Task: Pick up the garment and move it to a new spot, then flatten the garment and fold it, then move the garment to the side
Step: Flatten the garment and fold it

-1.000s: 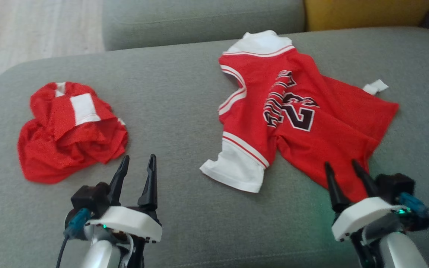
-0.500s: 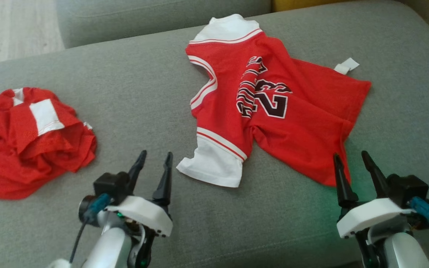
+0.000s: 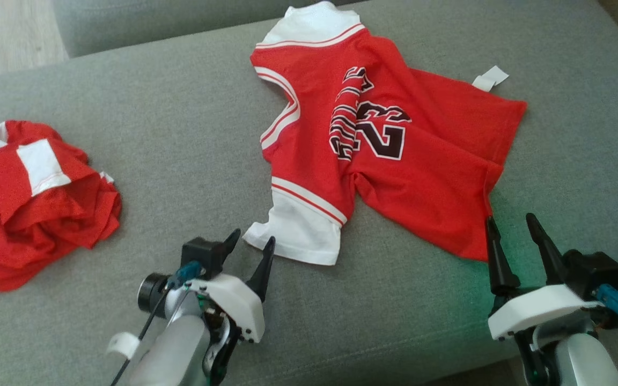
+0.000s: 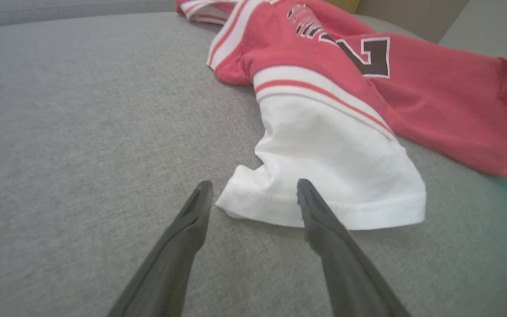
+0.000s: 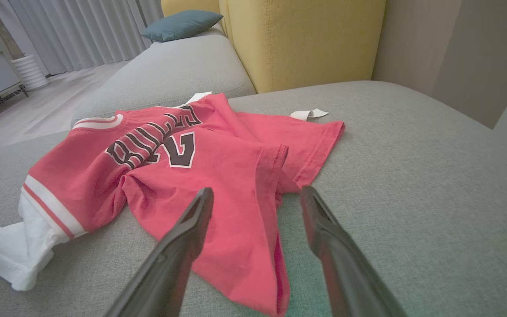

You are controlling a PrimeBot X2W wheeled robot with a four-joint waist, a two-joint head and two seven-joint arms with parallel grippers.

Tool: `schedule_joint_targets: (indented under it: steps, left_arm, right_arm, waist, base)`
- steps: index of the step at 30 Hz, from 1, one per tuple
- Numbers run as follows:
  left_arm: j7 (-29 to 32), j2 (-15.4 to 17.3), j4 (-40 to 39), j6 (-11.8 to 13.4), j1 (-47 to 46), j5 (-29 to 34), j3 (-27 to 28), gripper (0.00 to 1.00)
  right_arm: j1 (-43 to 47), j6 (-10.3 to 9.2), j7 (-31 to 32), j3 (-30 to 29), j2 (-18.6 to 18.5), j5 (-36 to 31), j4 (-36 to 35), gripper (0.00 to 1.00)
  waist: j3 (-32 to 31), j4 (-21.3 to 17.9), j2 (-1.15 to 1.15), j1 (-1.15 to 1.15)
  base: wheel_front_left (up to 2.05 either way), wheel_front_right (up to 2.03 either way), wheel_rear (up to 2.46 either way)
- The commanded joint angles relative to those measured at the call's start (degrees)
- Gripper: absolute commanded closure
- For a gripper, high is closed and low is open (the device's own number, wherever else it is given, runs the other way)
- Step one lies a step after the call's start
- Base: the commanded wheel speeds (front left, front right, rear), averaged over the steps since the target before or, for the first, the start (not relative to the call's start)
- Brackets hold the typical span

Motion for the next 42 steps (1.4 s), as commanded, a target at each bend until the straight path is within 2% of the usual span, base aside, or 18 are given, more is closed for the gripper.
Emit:
schedule_joint_targets:
  steps: [1, 12, 16, 18, 19, 22, 28, 32, 36, 42]
  left_arm:
    - [0.18, 0.41, -0.58, 0.47, -3.35, 0.12, 1.1, 0.0]
    - [1.48, 0.47, 6.89, 3.79, -7.46, 1.42, -0.71, 0.0]
    - [3.15, 0.46, 8.84, 2.56, -7.98, 1.1, -1.84, 0.0]
    - [3.49, 0.45, 9.15, 1.7, -8.2, 0.67, -2.3, 0.79]
    - [3.28, 0.45, 9.1, 1.41, -8.25, 0.27, -2.29, 1.0]
    - [1.28, 0.44, 7.92, 1.2, -8.29, -1.78, -1.14, 1.0]
    - [-2.64, 0.44, 2.67, 3.65, -8.29, -2.93, 1.67, 1.0]
    - [-3.15, 0.9, -4.43, 5.54, -6.81, -2.34, 4.72, 1.0]
    - [-3.18, 1.01, -12.28, 6.96, -3.6, -0.73, 8.05, 1.0]
    - [-3.19, 0.8, -15.71, 6.46, -0.69, 1.03, 9.33, 1.0]
  right_arm:
    - [-2.46, -0.04, -0.78, 1.2, -0.21, 0.36, -2.16, 0.0]
    - [-2.63, -0.04, -0.97, 1.31, -0.21, 0.36, -2.23, 0.0]
    - [-2.73, -0.04, -1.01, 1.31, -0.21, 0.54, -2.01, 0.0]
    - [-2.91, -0.04, -0.98, 1.1, -0.21, 0.6, -1.81, 0.0]
    - [-2.97, -0.04, -0.9, 0.92, -0.21, 0.59, -1.63, 0.0]
    - [-2.9, -0.04, -0.17, 0.67, -0.2, 0.89, -0.65, 0.0]
    - [-2.26, -0.04, 2.59, 0.82, -0.2, 3.09, 2.62, 0.0]
    - [-2.39, -0.04, 4.82, 1.26, -0.2, 7.08, 6.54, 0.0]
    - [-3.2, -0.04, 6.14, 1.29, -0.2, 13.77, 11.89, 0.0]
    - [-5.34, -0.04, 4.02, 3.1, -0.2, 18.82, 17.97, 0.0]
  waist:
    - [0.41, 0.0, 0.0, 0.0]
    - [1.29, -0.64, 0.0, 0.0]
    - [1.47, -0.86, 0.0, 0.0]
    - [1.56, -0.85, 0.0, 0.0]
    - [1.56, -0.79, 0.0, 0.0]
    - [1.38, -0.3, 0.0, 0.0]
    - [0.67, 1.15, 0.0, 0.0]
    - [0.16, 2.17, 0.0, 0.0]
    - [-0.09, 3.03, 0.0, 0.0]
    - [-0.15, 3.47, 0.0, 0.0]
  base:
    - [0.0, 0.0, 0.0]
    - [0.0, 0.0, 0.0]
    - [0.0, 0.0, 0.0]
    - [0.0, 0.0, 0.0]
    - [0.0, 0.0, 0.0]
    - [0.0, 0.0, 0.0]
    - [0.0, 0.0, 0.0]
    - [0.0, 0.0, 0.0]
    - [0.0, 0.0, 0.0]
    - [0.0, 0.0, 0.0]
